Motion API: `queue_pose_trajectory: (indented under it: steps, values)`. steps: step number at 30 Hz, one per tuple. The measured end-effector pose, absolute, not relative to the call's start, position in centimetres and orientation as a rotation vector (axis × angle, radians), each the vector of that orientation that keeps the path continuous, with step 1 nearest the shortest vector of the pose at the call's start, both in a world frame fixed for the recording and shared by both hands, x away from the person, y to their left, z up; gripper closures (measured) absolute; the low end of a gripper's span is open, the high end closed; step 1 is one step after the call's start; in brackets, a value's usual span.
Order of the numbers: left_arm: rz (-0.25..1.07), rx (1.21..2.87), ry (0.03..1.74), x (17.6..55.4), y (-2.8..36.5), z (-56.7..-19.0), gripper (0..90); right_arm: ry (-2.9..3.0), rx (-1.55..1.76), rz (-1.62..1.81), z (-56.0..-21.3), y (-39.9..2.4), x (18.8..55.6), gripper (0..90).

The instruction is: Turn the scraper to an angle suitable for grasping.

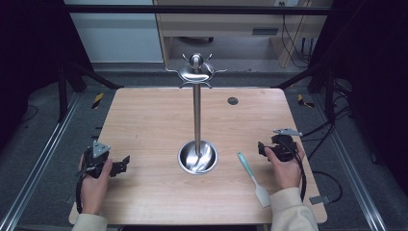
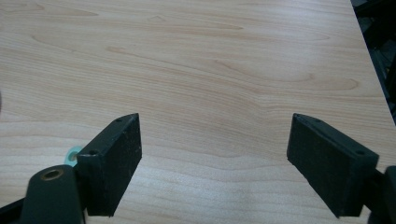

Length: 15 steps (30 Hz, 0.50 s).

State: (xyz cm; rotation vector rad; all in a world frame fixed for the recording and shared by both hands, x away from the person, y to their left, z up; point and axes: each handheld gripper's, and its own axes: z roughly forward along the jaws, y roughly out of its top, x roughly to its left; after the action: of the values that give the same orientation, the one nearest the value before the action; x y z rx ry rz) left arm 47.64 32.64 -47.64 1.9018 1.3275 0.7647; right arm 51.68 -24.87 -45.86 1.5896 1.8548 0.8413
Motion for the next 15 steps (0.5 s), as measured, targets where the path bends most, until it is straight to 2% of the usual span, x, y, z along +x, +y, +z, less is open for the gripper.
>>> queue_pose_trajectory:
  steps: [6, 10, 15]
  values:
    - [0.761, 1.896, 1.336, 47.7, 32.9, -47.7, 2.2, 1.867, 1.593, 0.788, -46.3, -24.8, 52.0, 20.5]
    - [0.757, 1.906, 1.332, 47.7, 32.7, -47.7, 2.2, 1.879, 1.580, 0.787, -46.3, -24.6, 52.0, 33.9]
    - [0.757, 1.912, 1.326, 47.7, 32.7, -47.7, 2.2, 1.984, 1.493, 0.806, -46.4, -23.7, 51.9, 60.1]
